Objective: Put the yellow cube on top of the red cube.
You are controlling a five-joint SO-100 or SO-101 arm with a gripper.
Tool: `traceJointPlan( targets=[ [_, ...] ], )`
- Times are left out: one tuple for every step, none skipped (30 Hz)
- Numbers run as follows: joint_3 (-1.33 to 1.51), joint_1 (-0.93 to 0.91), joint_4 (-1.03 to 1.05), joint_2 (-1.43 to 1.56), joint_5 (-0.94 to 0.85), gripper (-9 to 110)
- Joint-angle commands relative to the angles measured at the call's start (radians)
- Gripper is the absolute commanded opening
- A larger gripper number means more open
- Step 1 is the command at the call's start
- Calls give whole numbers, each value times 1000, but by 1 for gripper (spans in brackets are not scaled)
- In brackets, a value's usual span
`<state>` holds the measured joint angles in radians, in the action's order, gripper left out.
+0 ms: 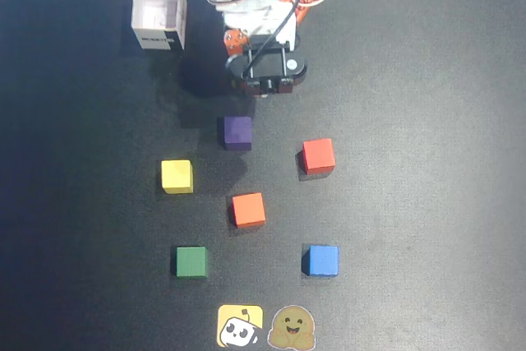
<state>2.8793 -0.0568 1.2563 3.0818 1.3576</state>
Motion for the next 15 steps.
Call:
traceJointPlan(
  targets=[
    [-6,5,-8,9,0,0],
    [-6,5,-11,9,0,0],
    [-6,5,-17,9,0,0],
    [-6,5,-23,9,0,0],
    [-6,5,-29,9,0,0],
    [-6,6,-37,9,0,0],
    [-9,6,-41,9,2,0],
    [-14,6,-44,9,5,1],
    [-18,6,-46,11,8,1],
    [-26,6,-46,11,12,1],
    [-32,6,-44,11,12,1],
    [-40,6,-44,11,12,1],
    [-48,6,-44,11,18,2],
    [-57,6,-46,6,21,3],
    [-69,6,-48,-2,32,3]
  ],
)
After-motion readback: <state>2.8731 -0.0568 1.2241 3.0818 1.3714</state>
